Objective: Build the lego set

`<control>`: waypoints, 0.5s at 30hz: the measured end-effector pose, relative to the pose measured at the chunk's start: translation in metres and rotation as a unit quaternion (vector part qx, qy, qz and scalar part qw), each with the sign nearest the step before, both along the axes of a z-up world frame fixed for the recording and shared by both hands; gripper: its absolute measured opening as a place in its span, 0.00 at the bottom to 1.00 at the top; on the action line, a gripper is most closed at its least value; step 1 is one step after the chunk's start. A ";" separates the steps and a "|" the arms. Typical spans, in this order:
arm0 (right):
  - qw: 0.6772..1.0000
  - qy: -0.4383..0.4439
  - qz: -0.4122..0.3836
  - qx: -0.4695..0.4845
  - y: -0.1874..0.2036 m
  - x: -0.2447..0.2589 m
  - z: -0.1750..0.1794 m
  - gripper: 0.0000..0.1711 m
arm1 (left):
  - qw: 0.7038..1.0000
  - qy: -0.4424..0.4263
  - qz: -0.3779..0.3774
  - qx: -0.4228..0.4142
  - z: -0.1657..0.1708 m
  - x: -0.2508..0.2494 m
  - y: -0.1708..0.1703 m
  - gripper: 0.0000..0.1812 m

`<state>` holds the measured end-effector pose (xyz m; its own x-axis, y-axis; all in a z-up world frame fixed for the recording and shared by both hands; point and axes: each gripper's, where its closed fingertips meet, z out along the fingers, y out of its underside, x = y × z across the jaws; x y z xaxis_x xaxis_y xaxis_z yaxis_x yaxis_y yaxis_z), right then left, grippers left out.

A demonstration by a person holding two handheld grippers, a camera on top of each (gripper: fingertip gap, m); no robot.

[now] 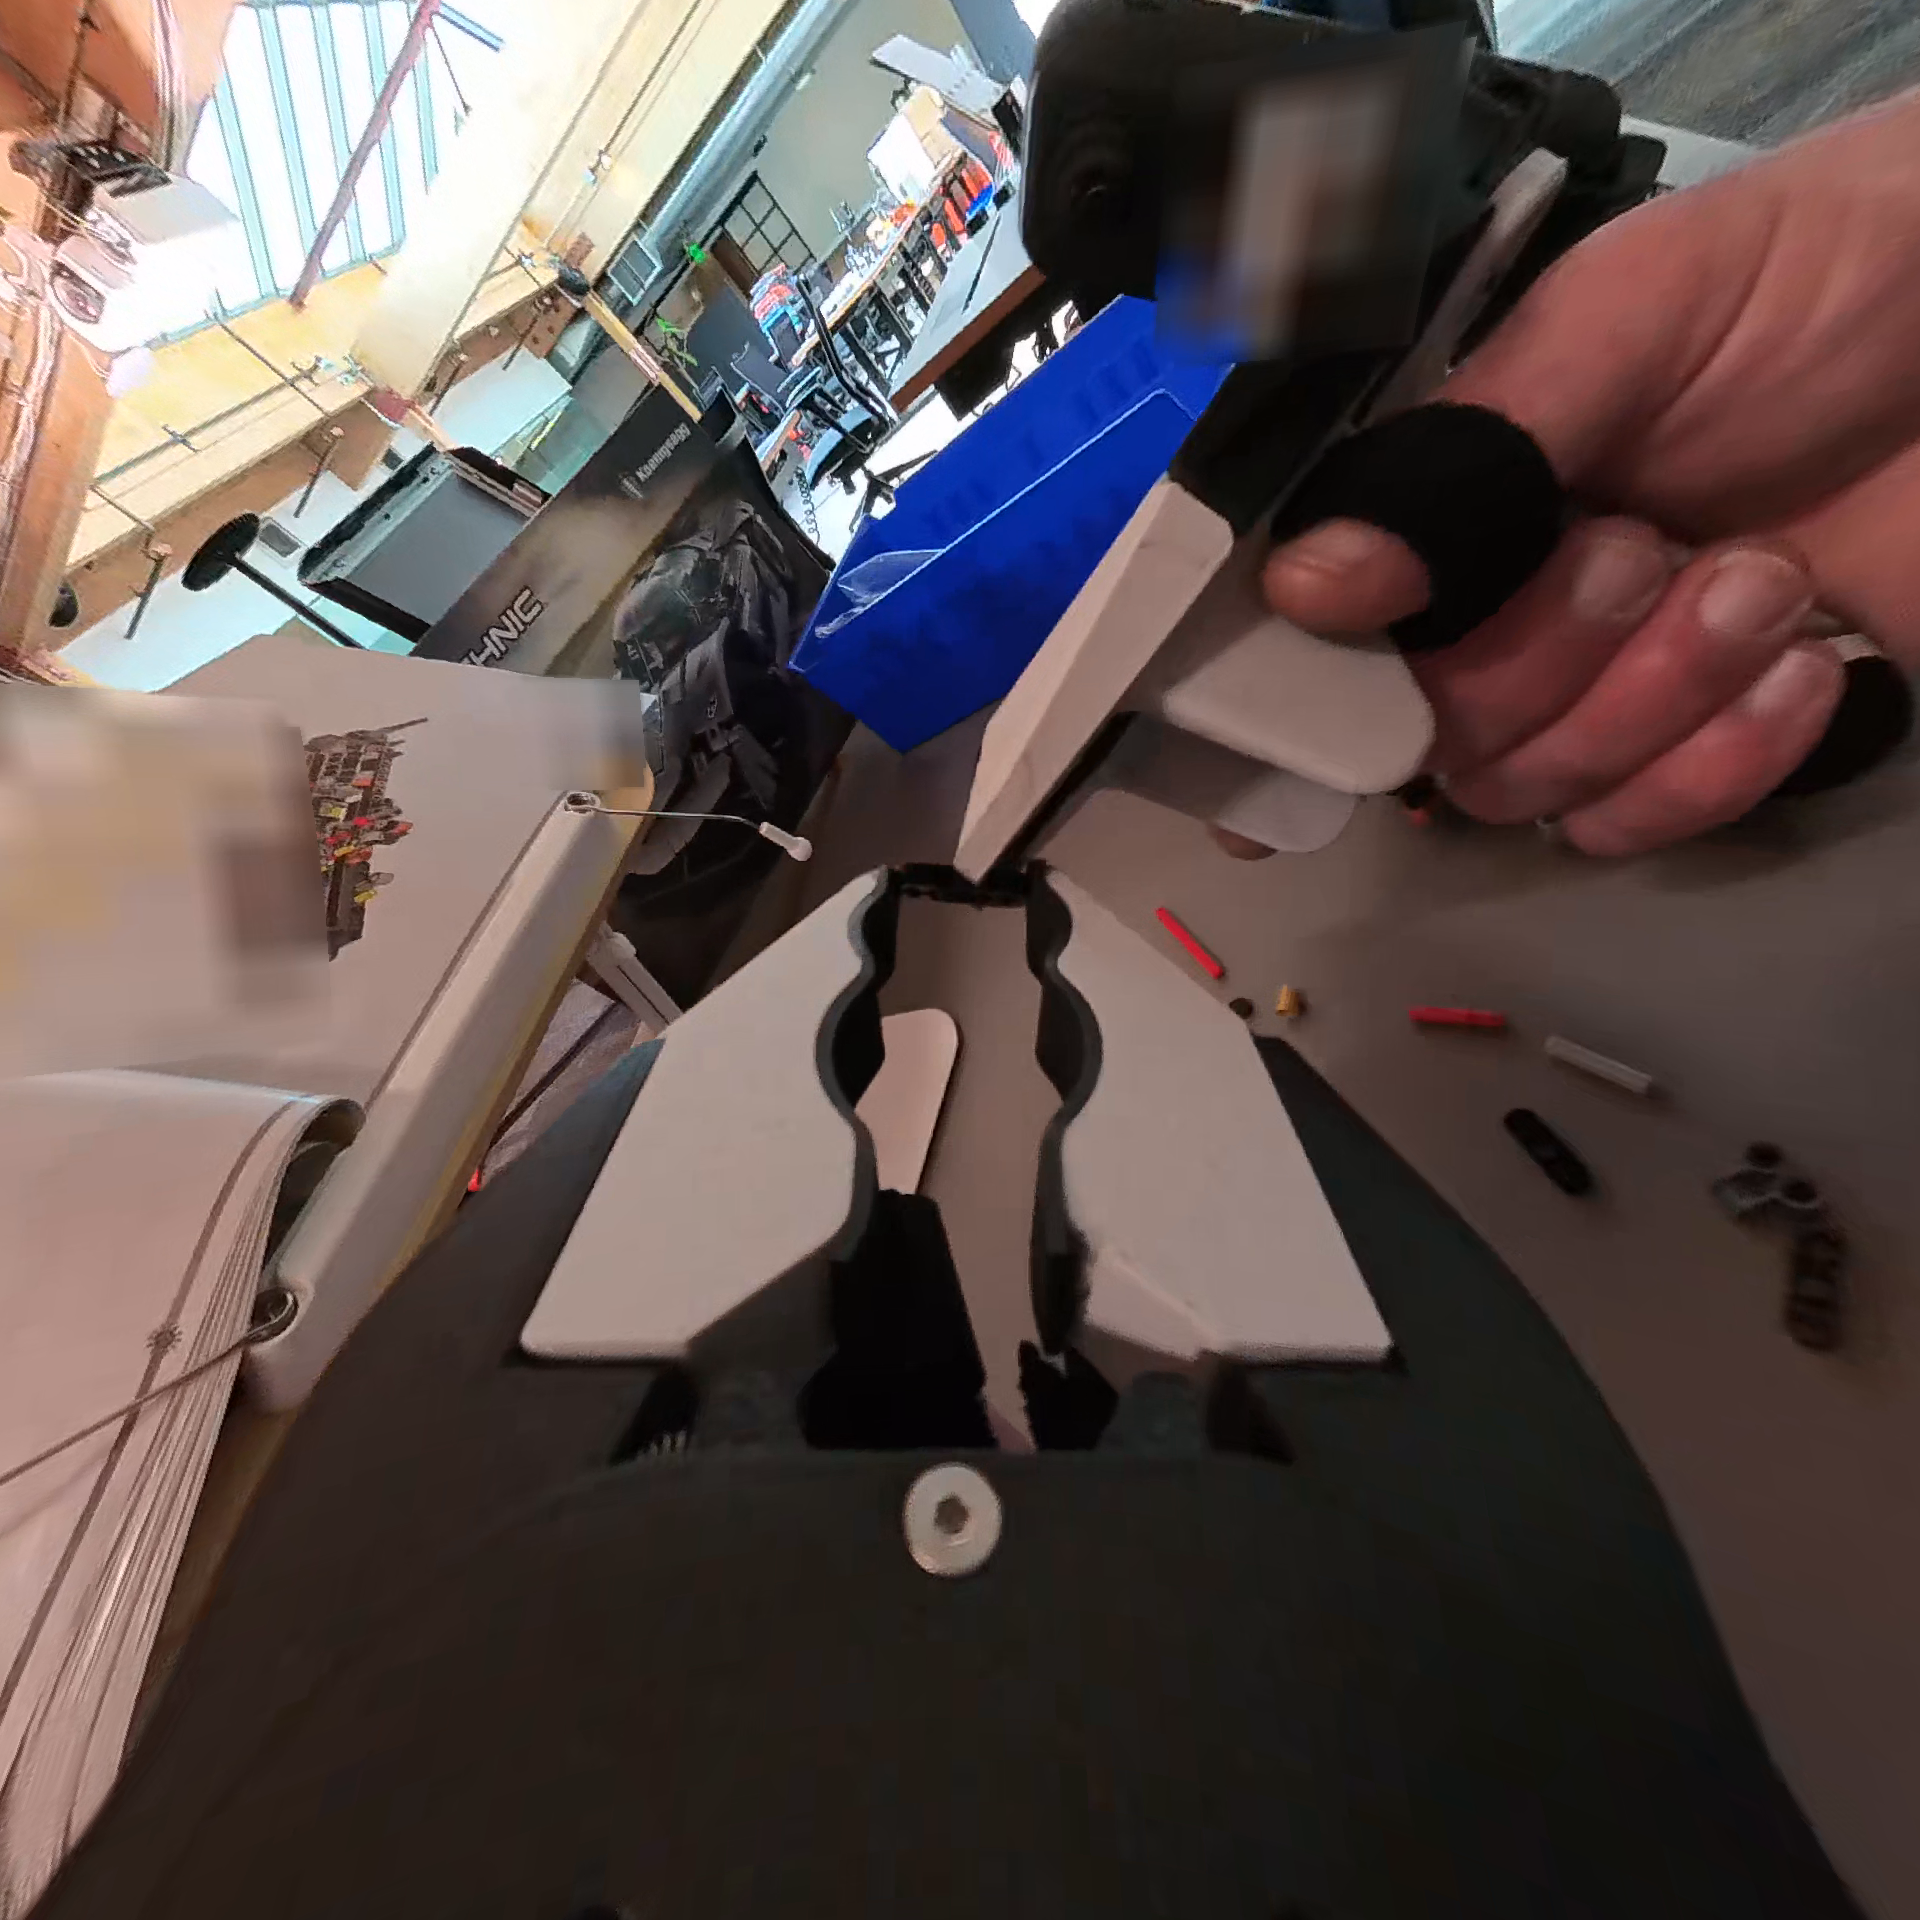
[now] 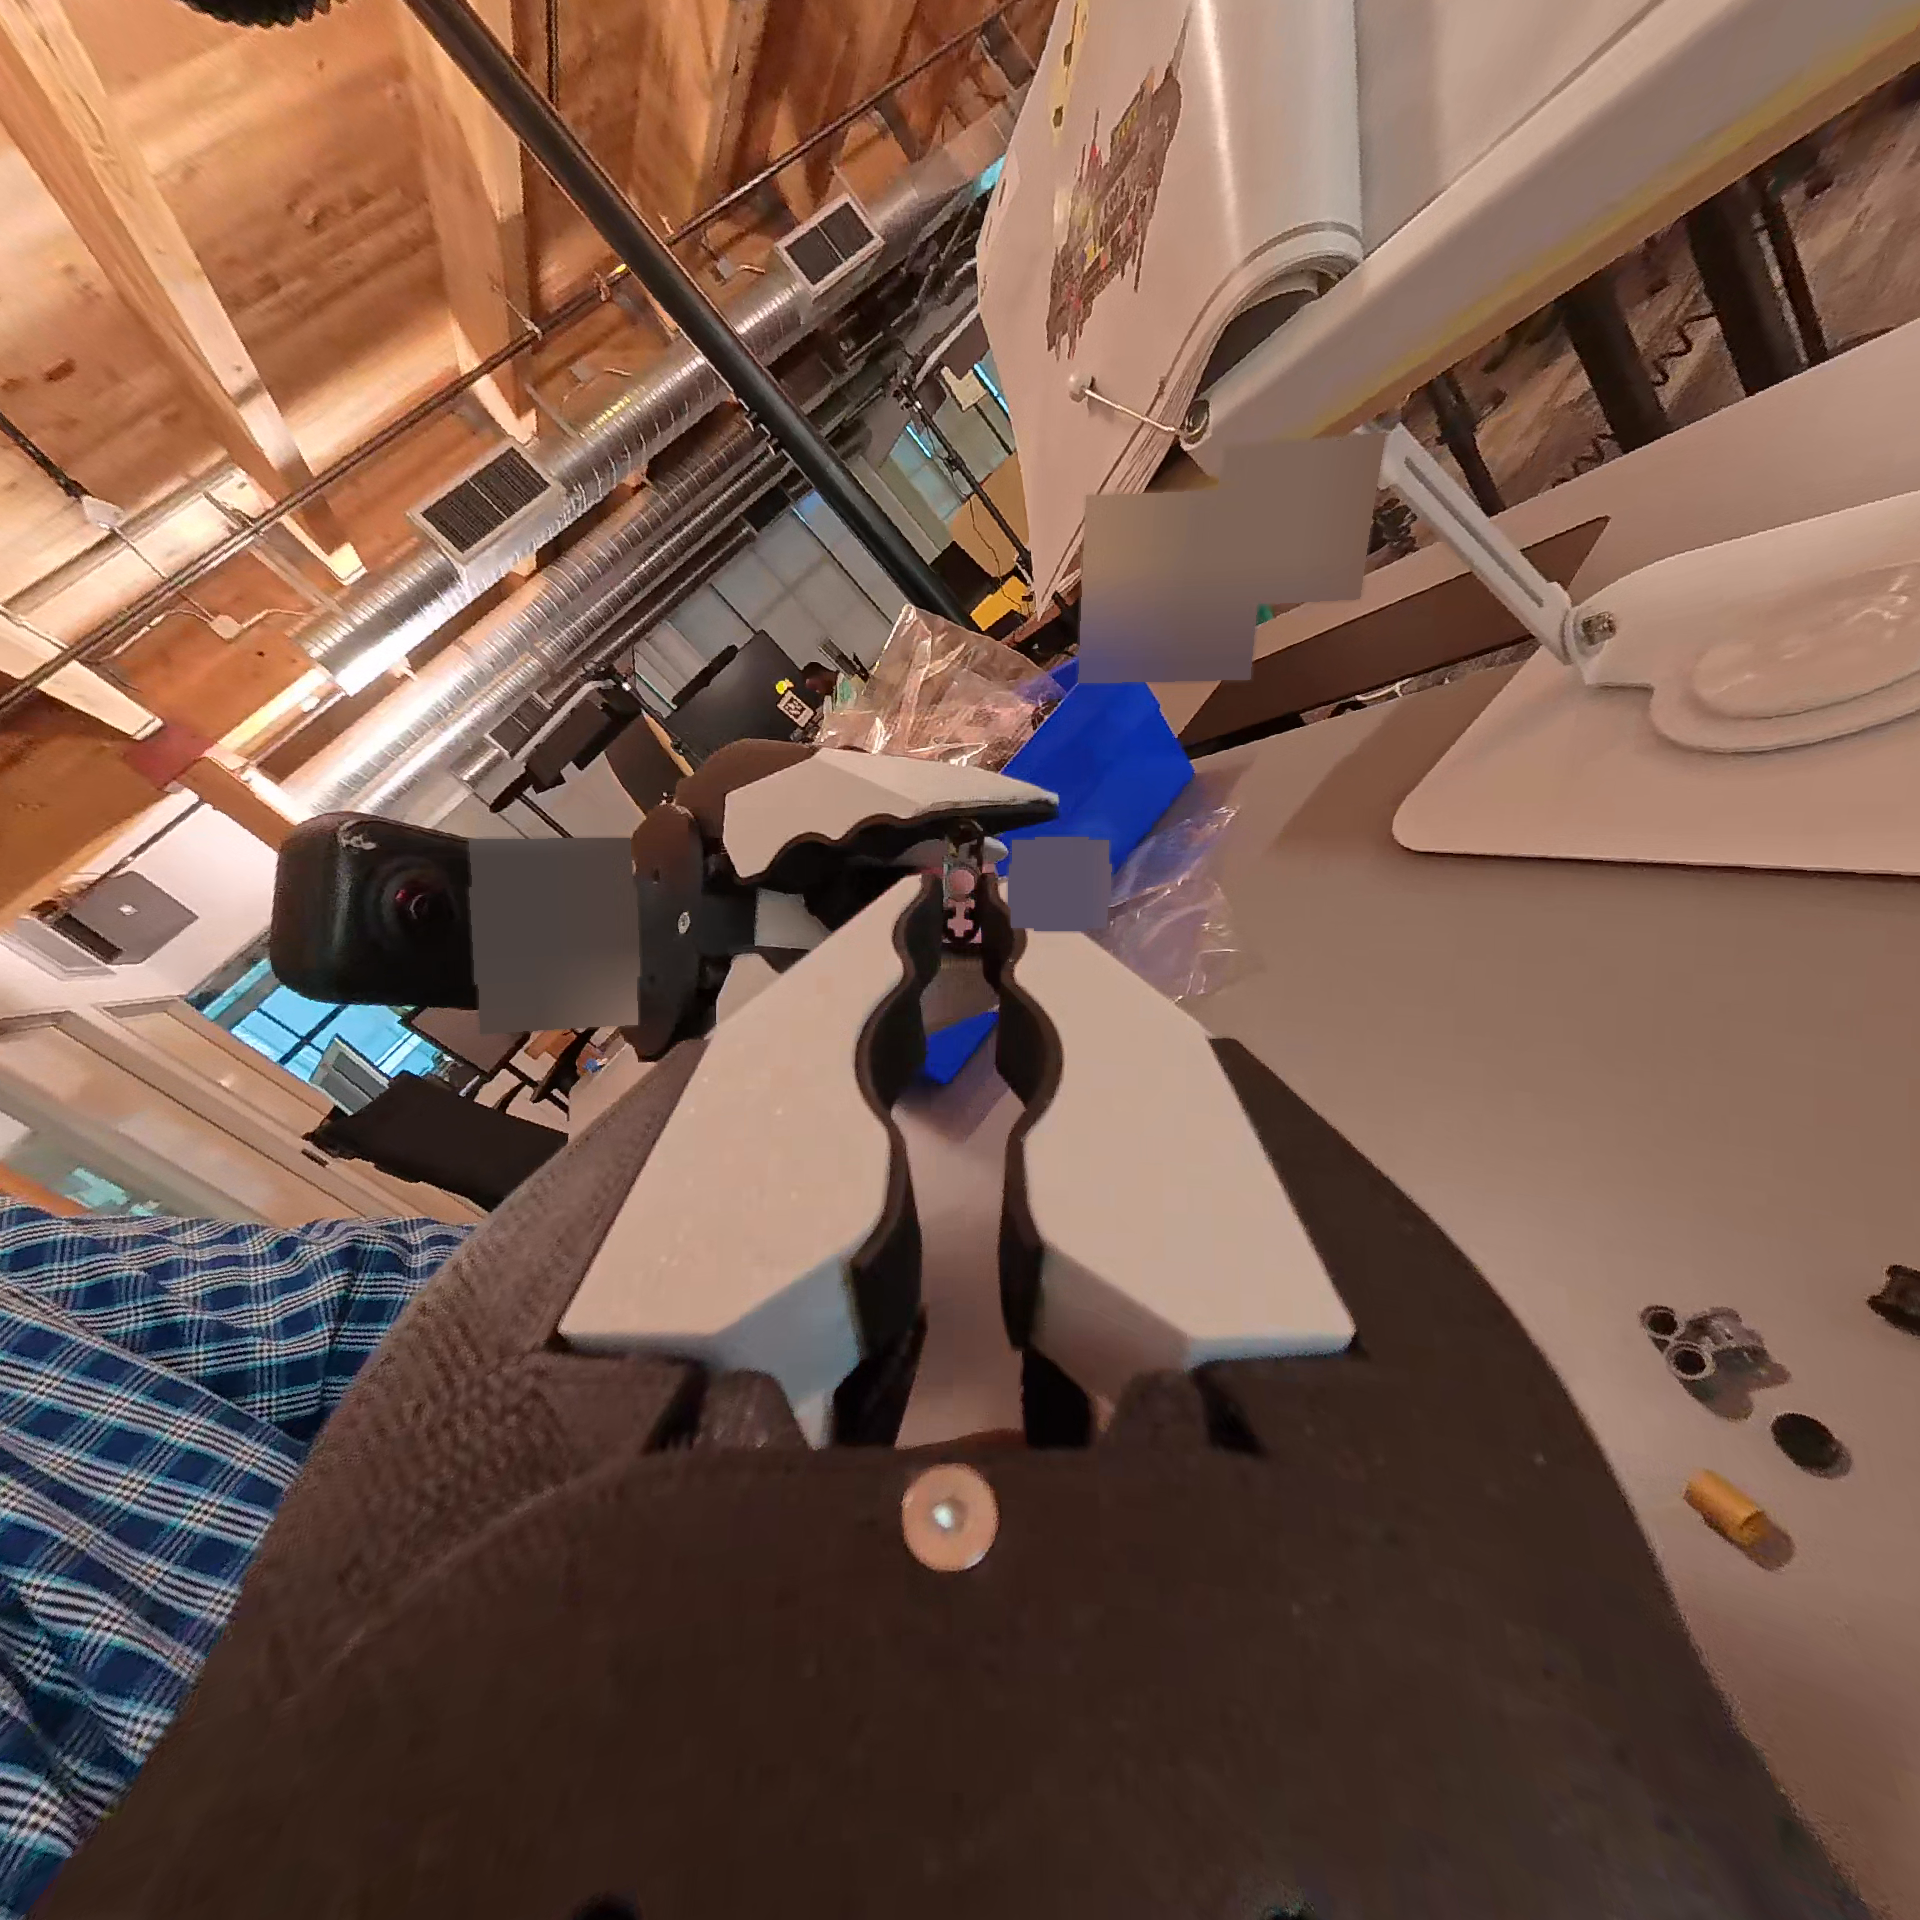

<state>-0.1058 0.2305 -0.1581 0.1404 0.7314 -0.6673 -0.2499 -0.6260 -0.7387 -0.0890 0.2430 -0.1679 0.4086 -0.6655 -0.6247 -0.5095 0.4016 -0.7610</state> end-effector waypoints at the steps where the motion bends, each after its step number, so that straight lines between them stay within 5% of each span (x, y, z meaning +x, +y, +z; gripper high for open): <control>1: 1.000 0.002 0.000 0.000 0.000 0.000 0.001 0.02 | 1.000 -0.002 0.000 0.005 0.001 0.000 0.000 0.13; 15: 0.997 -0.043 -0.036 0.048 0.007 0.025 0.014 0.10 | 0.999 -0.027 0.002 -0.025 -0.008 -0.008 0.008 0.13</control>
<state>-0.0808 0.2377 -0.1437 0.2490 0.7767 -0.5785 -0.2249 -0.5346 -0.8146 -0.0972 0.2509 -0.1760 0.4433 -0.6939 -0.5674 -0.4697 0.3594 -0.8064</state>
